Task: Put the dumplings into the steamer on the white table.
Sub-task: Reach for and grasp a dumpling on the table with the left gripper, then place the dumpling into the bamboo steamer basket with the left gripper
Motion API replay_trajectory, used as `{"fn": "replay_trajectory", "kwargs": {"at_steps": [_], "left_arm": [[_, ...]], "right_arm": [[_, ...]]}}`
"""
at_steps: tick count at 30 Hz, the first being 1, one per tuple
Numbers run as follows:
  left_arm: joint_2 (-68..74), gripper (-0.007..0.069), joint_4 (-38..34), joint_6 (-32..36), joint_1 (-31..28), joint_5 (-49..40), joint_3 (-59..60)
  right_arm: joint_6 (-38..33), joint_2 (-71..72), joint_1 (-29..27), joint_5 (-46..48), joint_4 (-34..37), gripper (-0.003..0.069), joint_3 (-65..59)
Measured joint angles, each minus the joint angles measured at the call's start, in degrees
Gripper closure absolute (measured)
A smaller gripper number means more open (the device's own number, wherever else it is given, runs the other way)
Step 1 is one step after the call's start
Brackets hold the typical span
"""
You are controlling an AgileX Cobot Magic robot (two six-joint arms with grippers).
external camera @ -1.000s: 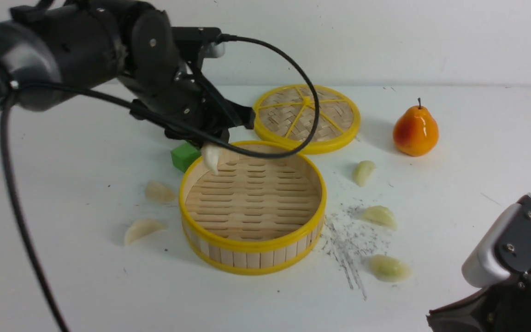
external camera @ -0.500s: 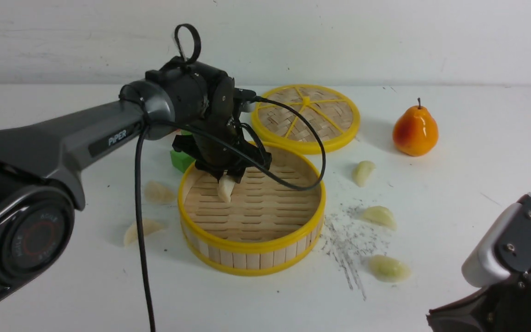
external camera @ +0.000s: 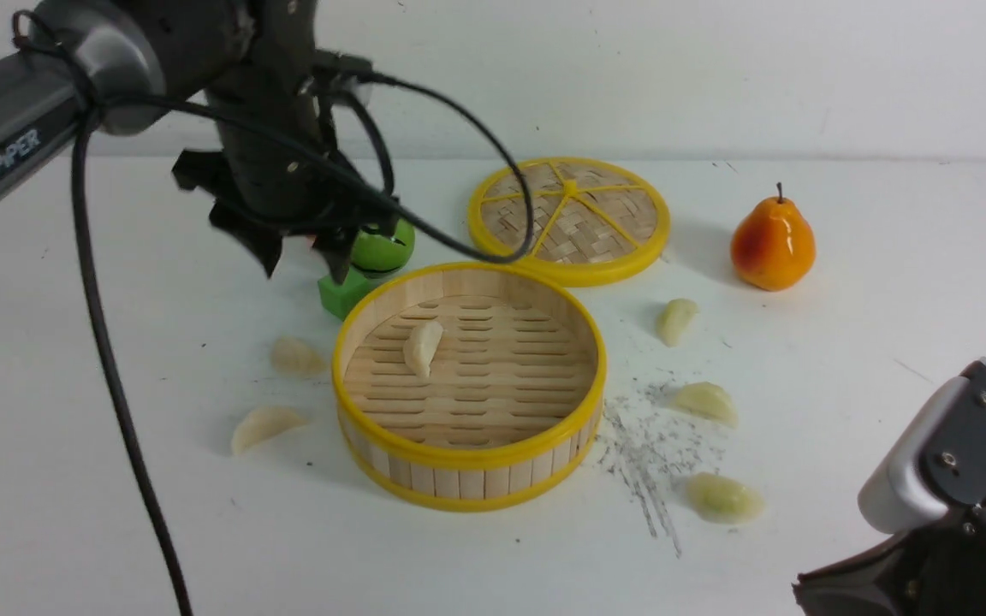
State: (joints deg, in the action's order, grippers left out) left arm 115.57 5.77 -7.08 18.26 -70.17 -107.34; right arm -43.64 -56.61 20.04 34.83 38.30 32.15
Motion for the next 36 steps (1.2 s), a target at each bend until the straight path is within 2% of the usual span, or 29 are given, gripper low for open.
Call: {"fn": "replay_trajectory", "kwargs": {"at_steps": [3,6,10,14,19,20,21,22,27,32,34,36], "left_arm": [[0.5,0.0178,-1.3,2.8,-1.9,0.0,7.4],[1.1,0.0178,-0.9,3.8,-3.2,3.6,13.1],[1.1,0.0178,-0.1,7.1,-3.7,11.4,16.2],[2.1,0.0194,-0.3,11.4,-3.7,13.2,16.9],[5.4,0.0323,0.9,13.8,-3.7,13.3,17.0],[5.4,0.0396,1.2,13.7,-3.7,13.1,17.0],[5.4,0.0433,1.2,13.4,-3.7,13.0,17.0],[5.2,0.0449,1.3,12.8,-3.7,12.8,16.8],[2.4,0.0438,0.6,11.4,-3.7,8.4,12.0],[-2.6,0.0438,-11.6,7.1,-3.7,7.8,3.4],[-3.0,0.0438,-19.7,6.2,-3.1,9.9,1.1],[-2.2,0.0438,-24.6,5.5,-1.7,13.0,0.8]], "right_arm": [[0.0,0.0,0.0,0.2,0.0,0.0650,-0.1],[0.0,0.0,0.0,0.3,-0.1,0.0647,-0.1],[0.0,0.0,0.0,0.2,-0.1,0.0641,-0.1],[0.0,0.0,0.0,0.2,-0.1,0.0637,-0.1],[0.0,0.0,0.0,0.2,0.0,0.0635,-0.1],[0.0,0.0,0.0,0.2,0.0,0.0632,-0.1],[0.0,0.0,0.0,0.2,0.0,0.0631,-0.1],[0.0,0.0,0.0,0.2,0.0,0.0629,-0.1],[0.0,0.0,0.0,-0.1,0.0,0.0625,-0.1],[0.0,0.0,0.0,-1.3,0.0,0.0619,-0.1],[0.0,0.0,0.0,-1.6,0.0,0.0617,-0.1],[0.0,0.0,0.0,-1.6,0.0,0.0618,-0.1]]}}
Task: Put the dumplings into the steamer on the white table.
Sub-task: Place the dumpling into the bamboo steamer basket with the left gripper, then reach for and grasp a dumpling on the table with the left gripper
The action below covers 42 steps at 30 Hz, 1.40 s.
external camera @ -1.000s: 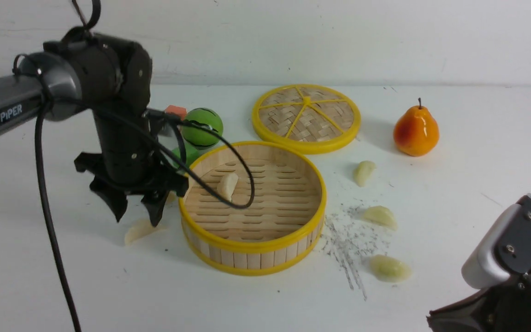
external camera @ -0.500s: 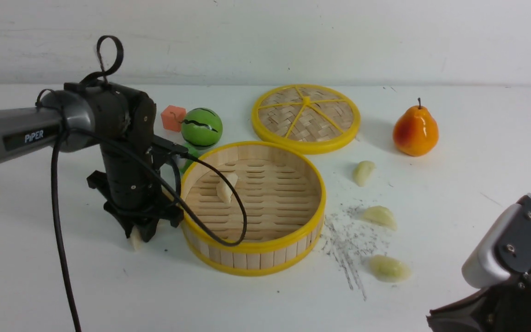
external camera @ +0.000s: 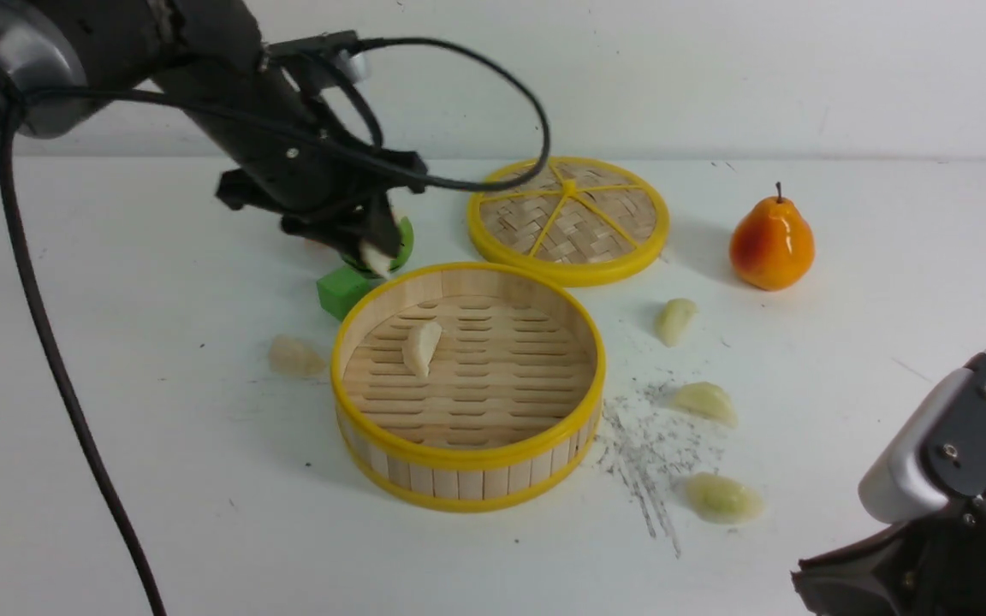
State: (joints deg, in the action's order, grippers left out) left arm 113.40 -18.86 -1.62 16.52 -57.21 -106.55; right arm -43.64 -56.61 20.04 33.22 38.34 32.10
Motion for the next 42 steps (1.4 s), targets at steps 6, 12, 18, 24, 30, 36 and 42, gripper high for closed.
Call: {"fn": "replay_trajectory", "kwargs": {"at_steps": [6,12,18,24,30,36,42], "left_arm": [[7.7,0.0438,4.9,-6.5,6.5,6.8,-0.4],[13.3,0.0438,18.0,-17.9,10.1,9.8,-1.4],[14.1,0.0303,21.4,-19.1,11.2,9.6,-1.5],[11.9,0.0189,24.1,-18.7,11.4,4.6,-3.1],[3.9,0.0237,33.1,-18.9,9.5,-1.1,-4.9],[3.0,0.0304,26.8,-22.7,-0.4,-1.1,-1.2],[7.5,0.0295,20.1,-28.2,-5.3,7.1,4.6]], "right_arm": [[0.0,0.0,0.0,-0.1,0.0,0.0611,0.0],[0.0,0.0,0.0,-0.1,0.0,0.0604,0.0],[0.0,0.0,0.0,-0.1,0.0,0.0597,0.0],[0.0,0.0,0.0,-0.1,0.1,0.0592,0.0],[0.0,0.0,0.0,-0.2,0.1,0.0585,0.0],[0.0,0.0,0.0,-0.5,0.1,0.0580,0.0],[0.0,0.0,0.0,-0.9,0.1,0.0575,0.0]]}}
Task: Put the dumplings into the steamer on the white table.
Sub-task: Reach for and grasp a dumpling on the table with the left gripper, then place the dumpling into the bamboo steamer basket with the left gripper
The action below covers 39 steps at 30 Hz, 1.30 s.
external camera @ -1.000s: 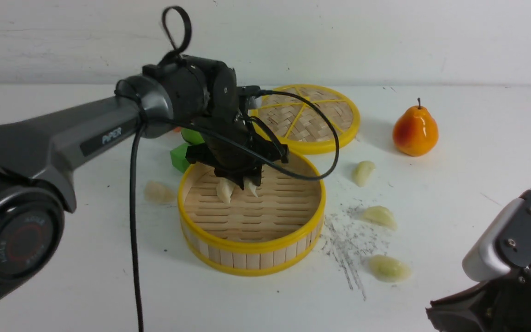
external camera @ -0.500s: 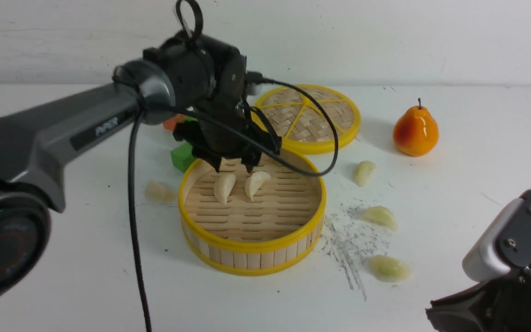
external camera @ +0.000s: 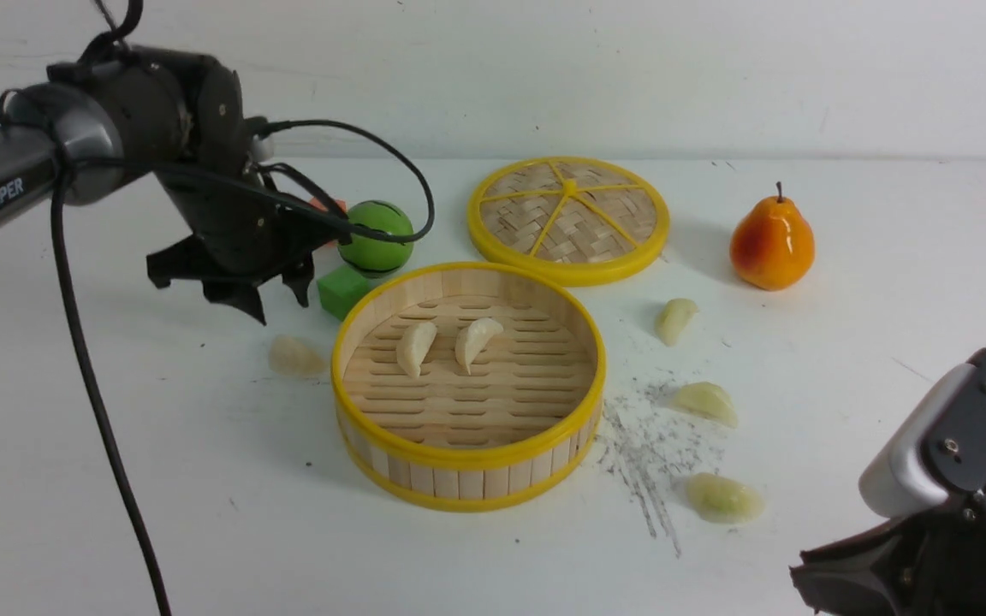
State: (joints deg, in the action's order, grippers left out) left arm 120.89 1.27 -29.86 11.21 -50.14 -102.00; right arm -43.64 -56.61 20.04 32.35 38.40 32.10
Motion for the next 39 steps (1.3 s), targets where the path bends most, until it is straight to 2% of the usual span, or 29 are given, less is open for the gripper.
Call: {"fn": "replay_trajectory", "kwargs": {"at_steps": [8,12,15,20,30,34,36,39], "left_arm": [[3.4,0.0213,1.1,-4.6,0.9,3.2,0.2],[4.8,0.0218,3.3,-6.1,1.1,1.8,0.2],[5.9,0.0263,3.8,-5.5,1.1,0.5,0.2],[6.0,0.0450,5.0,-2.8,1.2,0.6,0.2],[4.7,0.0453,6.7,3.8,1.5,-3.4,-2.1],[-0.5,0.0453,2.6,9.4,4.5,-4.3,-5.1],[-2.6,0.0453,-1.3,13.3,7.6,-4.2,-6.9],[-3.0,0.0453,-3.3,15.4,11.9,-3.1,-7.5]], "right_arm": [[0.0,0.0,0.0,-0.2,0.1,0.0571,0.0],[0.0,0.0,0.0,-0.3,0.1,0.0565,0.0],[0.0,0.0,0.0,-0.3,0.1,0.0564,0.0],[0.0,0.0,0.0,-0.3,0.7,0.0562,0.0],[0.0,0.0,0.0,-0.3,1.2,0.0553,0.0],[0.0,0.0,0.0,-0.3,1.2,0.0548,0.0],[0.0,0.0,0.0,-0.3,1.2,0.0546,0.0],[0.0,0.0,0.0,-0.4,1.2,0.0544,0.0]]}}
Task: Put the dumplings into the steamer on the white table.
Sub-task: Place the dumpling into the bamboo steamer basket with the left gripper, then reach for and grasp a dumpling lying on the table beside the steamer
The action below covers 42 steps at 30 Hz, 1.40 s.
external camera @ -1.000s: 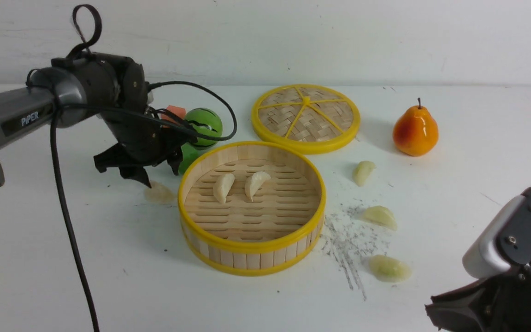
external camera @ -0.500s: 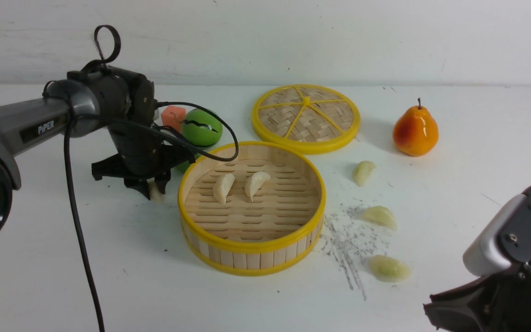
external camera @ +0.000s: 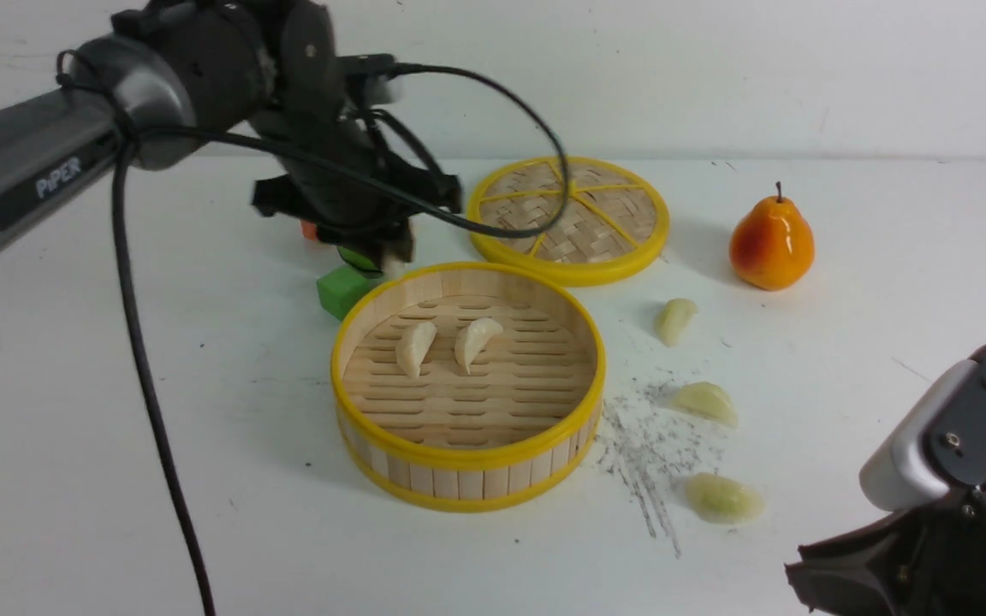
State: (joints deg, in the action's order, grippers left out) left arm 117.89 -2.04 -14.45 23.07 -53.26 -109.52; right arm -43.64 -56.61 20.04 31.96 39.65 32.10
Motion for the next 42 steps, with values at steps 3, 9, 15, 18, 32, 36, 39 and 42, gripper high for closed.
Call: {"fn": "replay_trajectory", "kwargs": {"at_steps": [3,9,15,18,32,36,39,42], "left_arm": [[2.2,0.0453,-1.0,0.5,3.9,2.1,0.0],[8.8,0.0454,-0.9,0.6,7.4,7.3,0.0],[10.3,0.0444,-0.8,0.6,7.6,10.2,0.0],[10.3,0.0395,-0.7,0.6,7.6,10.5,0.0],[-2.0,0.0440,-0.2,5.5,7.6,-5.9,-4.2],[-16.1,0.0613,-0.1,9.2,7.6,-13.0,-4.6],[-24.7,0.0638,-0.1,10.4,7.6,-15.8,-1.4],[-34.0,0.0638,-0.1,10.9,7.6,-16.1,6.6]], "right_arm": [[0.0,0.0,0.0,0.0,0.0,0.0544,0.0],[0.0,0.0,0.0,-0.1,0.0,0.0542,0.0],[0.0,0.0,0.0,-0.1,0.0,0.0542,0.0],[0.0,0.0,0.0,-0.1,0.0,0.0542,0.0],[9.5,-3.0,0.0,5.7,-4.5,0.0407,4.6],[15.0,-11.5,0.0,11.4,-10.6,0.0267,14.6],[15.7,-18.4,0.0,14.6,-13.8,0.0209,20.8],[15.7,-25.9,0.0,15.9,-18.6,0.0184,26.3]]}}
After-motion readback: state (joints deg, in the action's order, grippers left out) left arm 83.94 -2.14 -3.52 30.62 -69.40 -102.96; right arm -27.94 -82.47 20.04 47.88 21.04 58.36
